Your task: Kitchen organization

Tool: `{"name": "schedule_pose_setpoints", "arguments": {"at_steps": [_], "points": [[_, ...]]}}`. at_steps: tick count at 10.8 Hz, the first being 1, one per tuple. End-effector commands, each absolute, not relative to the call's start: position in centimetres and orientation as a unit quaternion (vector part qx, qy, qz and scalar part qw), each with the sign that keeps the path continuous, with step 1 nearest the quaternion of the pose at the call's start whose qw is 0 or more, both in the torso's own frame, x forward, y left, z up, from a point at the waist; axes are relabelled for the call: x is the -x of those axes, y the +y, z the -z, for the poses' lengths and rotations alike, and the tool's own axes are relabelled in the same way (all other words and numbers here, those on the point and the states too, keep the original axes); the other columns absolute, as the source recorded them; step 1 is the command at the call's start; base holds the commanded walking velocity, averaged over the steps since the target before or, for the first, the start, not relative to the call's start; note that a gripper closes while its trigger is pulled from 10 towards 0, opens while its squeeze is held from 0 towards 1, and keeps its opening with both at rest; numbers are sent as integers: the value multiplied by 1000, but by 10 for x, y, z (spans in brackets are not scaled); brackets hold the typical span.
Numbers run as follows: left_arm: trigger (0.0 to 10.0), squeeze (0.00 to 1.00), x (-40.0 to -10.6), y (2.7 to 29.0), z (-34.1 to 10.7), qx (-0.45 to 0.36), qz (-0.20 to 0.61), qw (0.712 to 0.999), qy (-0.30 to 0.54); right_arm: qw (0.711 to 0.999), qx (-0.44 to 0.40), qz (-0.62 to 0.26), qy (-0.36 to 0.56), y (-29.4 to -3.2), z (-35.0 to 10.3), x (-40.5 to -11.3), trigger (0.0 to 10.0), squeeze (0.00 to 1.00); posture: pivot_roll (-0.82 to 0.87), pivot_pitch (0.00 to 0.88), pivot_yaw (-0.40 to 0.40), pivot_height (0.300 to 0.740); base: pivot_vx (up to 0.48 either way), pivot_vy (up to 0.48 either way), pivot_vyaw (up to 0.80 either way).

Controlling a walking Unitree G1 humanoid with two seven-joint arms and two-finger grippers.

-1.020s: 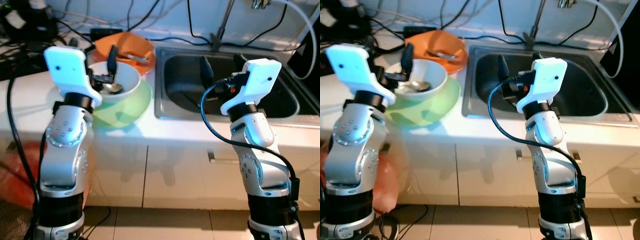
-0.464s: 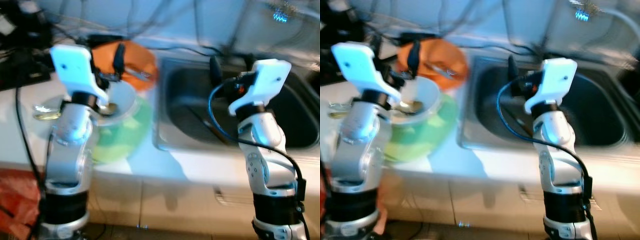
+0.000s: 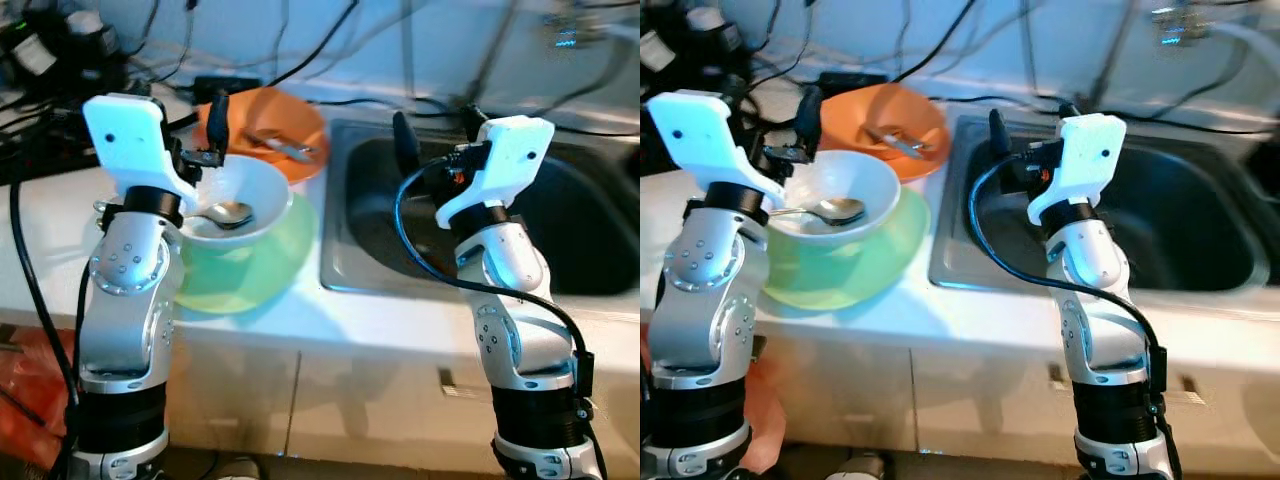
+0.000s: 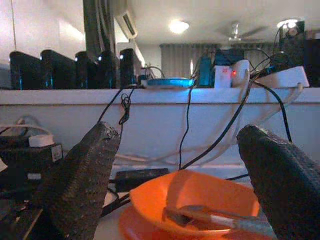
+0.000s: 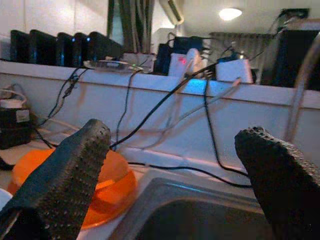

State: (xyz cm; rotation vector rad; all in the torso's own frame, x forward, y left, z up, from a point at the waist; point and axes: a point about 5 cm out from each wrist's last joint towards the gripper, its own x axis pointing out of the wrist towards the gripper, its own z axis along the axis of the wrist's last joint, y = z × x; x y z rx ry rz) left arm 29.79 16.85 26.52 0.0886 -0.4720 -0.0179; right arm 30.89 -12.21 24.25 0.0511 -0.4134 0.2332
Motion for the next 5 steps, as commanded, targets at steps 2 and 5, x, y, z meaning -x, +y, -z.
{"name": "schedule_pose_setpoints", "arguments": {"at_steps": [2, 5], "points": [[10000, 0, -293, 182, -272, -60, -52, 965, -250, 971, -26, -123, -203, -124, -244, -309, 10000, 0, 70, 67, -78, 740, 0, 0, 0], [10000, 0, -290, 203, -271, -84, -120, 960, -238, 964, -52, -195, -175, -115, -241, -310, 10000, 0, 81, 66, -79, 740, 0, 0, 0]]}}
